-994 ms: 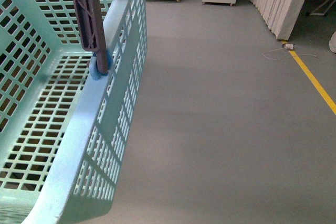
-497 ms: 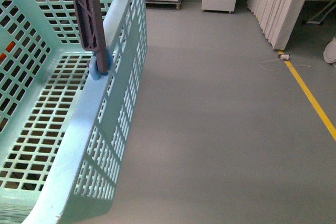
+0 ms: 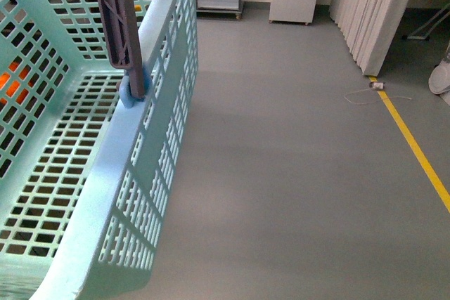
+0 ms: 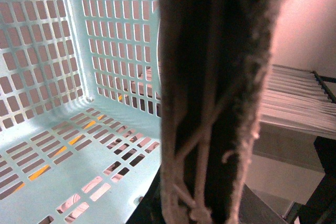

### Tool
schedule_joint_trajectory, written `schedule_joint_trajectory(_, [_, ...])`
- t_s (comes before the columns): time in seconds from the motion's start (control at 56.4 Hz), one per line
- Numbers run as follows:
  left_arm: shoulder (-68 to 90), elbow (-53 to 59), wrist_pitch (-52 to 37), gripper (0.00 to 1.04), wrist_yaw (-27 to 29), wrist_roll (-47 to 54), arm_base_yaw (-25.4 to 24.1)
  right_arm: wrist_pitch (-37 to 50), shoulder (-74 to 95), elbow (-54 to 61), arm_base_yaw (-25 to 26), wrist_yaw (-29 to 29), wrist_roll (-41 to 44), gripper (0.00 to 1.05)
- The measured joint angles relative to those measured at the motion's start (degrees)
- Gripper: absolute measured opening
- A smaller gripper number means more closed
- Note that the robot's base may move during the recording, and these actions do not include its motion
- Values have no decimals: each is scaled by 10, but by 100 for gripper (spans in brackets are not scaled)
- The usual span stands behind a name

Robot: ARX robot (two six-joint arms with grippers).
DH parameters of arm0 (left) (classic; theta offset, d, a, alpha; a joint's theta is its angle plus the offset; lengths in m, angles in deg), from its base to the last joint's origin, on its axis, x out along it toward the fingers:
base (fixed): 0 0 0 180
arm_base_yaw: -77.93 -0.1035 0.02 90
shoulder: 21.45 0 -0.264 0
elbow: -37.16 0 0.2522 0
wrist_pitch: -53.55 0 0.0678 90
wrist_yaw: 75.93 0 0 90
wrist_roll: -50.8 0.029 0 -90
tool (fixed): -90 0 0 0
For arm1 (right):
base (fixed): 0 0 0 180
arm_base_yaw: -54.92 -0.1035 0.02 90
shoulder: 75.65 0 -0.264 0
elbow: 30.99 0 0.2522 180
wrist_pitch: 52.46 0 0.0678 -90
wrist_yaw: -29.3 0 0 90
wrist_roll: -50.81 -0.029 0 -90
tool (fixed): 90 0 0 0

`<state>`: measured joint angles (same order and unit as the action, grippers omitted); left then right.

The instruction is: Pick lemon and mango into basket

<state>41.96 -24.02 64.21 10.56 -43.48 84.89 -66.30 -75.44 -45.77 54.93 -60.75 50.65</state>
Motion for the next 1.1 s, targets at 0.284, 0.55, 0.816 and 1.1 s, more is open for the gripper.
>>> schedule_joint_trajectory(0.284, [0,0,0,6,-12,-5,5,0,0,0,0,-2,0,96])
schedule_joint_trajectory(0.55, [0,1,0,6,2,2,3,0,0,0,0,0,0,96])
schedule_joint_trajectory(0.816, [2,1,0,6,-1,1,3,0,0,0,0,0,0,96])
schedule_joint_trajectory(1.1, [2,3,0,6,-1,1,3,0,0,0,0,-1,0,96])
